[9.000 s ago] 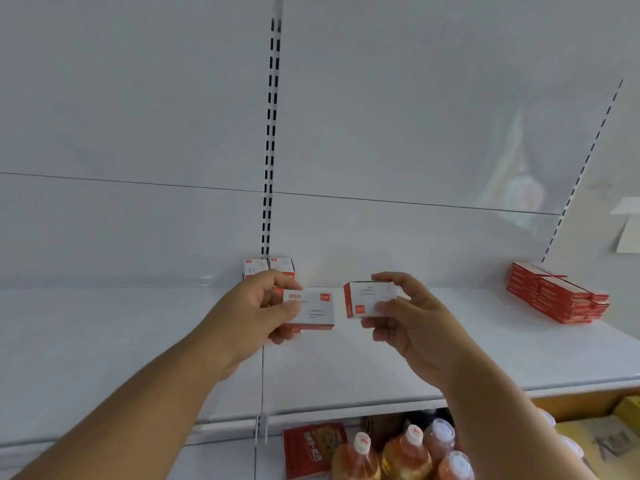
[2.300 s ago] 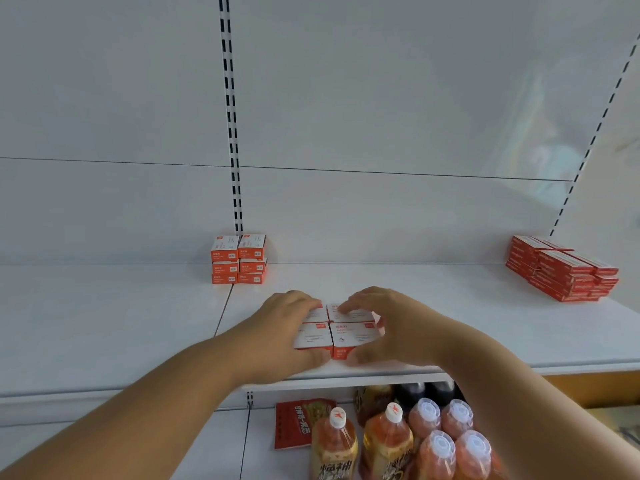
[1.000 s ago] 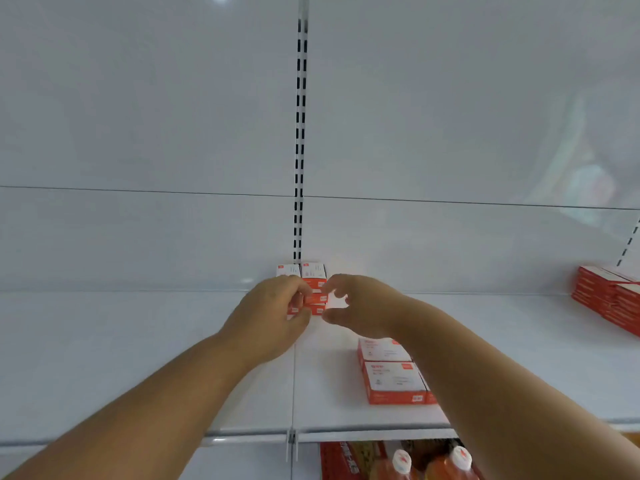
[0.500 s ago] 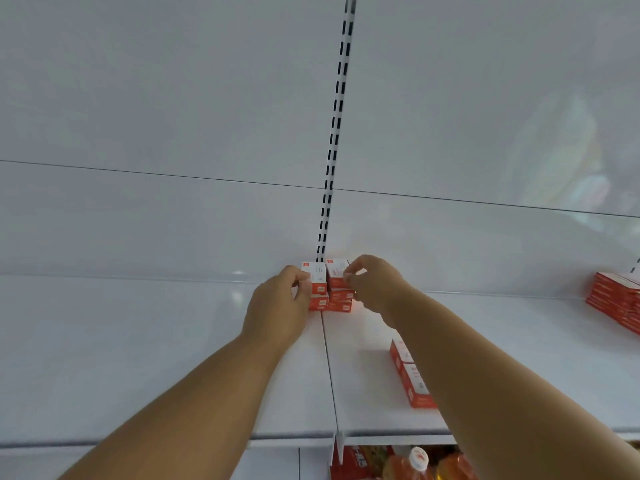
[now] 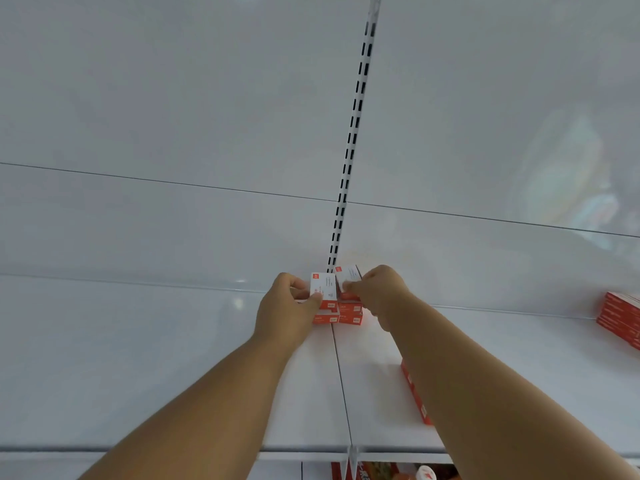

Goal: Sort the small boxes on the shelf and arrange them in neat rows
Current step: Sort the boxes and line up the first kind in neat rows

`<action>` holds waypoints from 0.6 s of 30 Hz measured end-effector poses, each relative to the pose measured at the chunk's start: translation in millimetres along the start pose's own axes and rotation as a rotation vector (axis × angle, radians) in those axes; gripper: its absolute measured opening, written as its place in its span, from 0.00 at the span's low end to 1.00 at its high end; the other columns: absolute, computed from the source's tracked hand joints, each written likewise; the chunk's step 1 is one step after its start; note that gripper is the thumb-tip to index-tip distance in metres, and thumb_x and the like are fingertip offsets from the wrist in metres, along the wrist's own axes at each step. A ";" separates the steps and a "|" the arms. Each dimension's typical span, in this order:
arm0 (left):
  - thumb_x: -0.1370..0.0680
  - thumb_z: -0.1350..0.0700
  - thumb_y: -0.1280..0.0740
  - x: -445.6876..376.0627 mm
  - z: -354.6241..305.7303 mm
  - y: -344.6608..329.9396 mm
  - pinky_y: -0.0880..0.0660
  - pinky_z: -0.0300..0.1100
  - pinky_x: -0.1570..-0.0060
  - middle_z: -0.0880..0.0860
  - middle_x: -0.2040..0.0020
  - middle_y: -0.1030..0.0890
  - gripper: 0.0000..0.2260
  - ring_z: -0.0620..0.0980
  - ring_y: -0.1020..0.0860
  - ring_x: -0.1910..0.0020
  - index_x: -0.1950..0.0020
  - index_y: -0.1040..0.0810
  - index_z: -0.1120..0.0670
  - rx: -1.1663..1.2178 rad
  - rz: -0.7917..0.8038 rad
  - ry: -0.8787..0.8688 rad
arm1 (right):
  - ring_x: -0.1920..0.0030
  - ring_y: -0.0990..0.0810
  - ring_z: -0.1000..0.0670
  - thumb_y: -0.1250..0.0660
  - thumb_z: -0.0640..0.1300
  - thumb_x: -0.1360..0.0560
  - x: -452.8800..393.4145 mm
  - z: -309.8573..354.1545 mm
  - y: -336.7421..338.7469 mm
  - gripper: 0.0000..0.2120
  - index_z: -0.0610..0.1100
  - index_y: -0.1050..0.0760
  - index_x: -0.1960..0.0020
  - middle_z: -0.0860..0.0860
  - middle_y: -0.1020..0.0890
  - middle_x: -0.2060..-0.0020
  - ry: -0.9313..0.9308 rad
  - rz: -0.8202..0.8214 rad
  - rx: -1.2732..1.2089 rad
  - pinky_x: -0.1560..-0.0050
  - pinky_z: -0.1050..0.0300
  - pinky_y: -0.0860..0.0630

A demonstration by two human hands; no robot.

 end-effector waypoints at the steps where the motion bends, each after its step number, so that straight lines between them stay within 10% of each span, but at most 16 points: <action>1: 0.23 0.53 0.29 -0.9 1.0 0.4 0.25 0.38 0.62 0.41 0.58 0.22 0.08 0.39 0.22 0.59 0.50 0.28 0.50 0.035 0.001 0.032 | 0.70 0.29 0.51 0.27 0.43 0.28 1.3 -0.5 1.5 0.10 0.43 0.29 0.54 0.46 0.21 0.60 0.000 -0.012 -0.082 0.71 0.60 0.33; 4: 0.24 0.56 0.29 -3.0 6.5 0.6 0.19 0.48 0.52 0.45 0.56 0.20 0.10 0.49 0.17 0.57 0.48 0.28 0.49 0.194 -0.002 0.142 | 0.67 0.28 0.51 0.31 0.38 0.27 6.9 -4.5 7.6 0.18 0.46 0.29 0.39 0.44 0.20 0.50 0.001 -0.038 -0.262 0.70 0.60 0.31; 13: 0.20 0.67 0.37 1.4 -3.9 10.4 0.20 0.47 0.53 0.61 0.47 0.17 0.11 0.54 0.18 0.54 0.38 0.25 0.59 0.900 0.100 0.244 | 0.56 0.21 0.43 0.35 0.29 0.25 26.0 -10.3 19.8 0.12 0.32 0.26 0.41 0.37 0.16 0.50 0.060 0.248 -0.845 0.55 0.54 0.23; 18: 0.19 0.68 0.39 17.6 -20.5 4.2 0.19 0.48 0.56 0.59 0.46 0.16 0.12 0.53 0.17 0.59 0.39 0.23 0.59 0.822 0.288 0.170 | 0.55 0.18 0.38 0.36 0.27 0.26 46.9 -10.0 37.8 0.15 0.39 0.29 0.41 0.35 0.19 0.47 0.105 0.320 -0.973 0.56 0.50 0.21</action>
Point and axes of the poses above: each hand's wrist, its own x-axis away from the middle knuckle, its own y-axis out of the back of the hand, z = x × y, the point moved 6 cm from there along -x, towards the middle knuckle
